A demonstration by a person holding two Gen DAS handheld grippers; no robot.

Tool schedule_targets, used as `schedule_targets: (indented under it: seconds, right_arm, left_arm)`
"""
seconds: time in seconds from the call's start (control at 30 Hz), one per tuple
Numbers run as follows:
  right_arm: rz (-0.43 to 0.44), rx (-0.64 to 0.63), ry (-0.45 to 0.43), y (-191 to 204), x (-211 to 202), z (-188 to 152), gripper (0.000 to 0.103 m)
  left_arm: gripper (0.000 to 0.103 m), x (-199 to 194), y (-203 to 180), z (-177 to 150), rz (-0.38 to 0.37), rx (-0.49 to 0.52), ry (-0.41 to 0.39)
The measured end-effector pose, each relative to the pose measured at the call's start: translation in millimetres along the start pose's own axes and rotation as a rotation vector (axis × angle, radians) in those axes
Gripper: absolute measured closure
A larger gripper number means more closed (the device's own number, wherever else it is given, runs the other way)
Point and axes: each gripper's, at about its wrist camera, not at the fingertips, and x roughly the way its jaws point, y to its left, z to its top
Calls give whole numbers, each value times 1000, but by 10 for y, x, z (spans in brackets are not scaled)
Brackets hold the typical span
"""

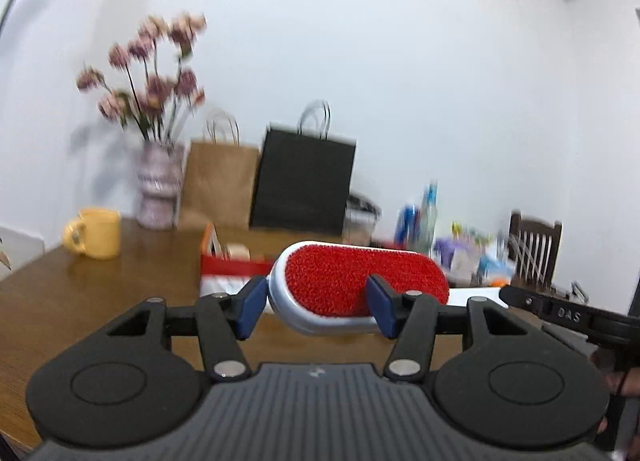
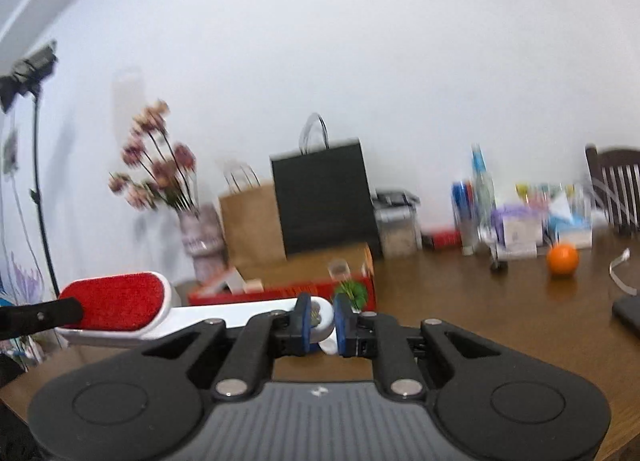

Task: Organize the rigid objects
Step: 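Carry the lint roller over the box, lower it in, open the left gripper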

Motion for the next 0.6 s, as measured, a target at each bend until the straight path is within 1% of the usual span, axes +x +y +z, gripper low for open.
schedule_targets:
  seconds: [0.1, 0.37, 0.5, 0.6]
  right_arm:
    - [7, -18, -48, 89, -193, 84, 90]
    - [32, -11, -113, 227, -551, 168, 90]
    - [33, -26, -133, 279, -675, 197, 90]
    - [37, -33, -146, 292, -695, 242, 90]
  left_arm:
    - [47, -193, -41, 44, 0, -3, -34]
    - [48, -563, -46, 113, -11, -13, -86]
    - [48, -675, -72, 143, -13, 2, -112]
    - [48, -700, -80, 159, -16, 0, -131]
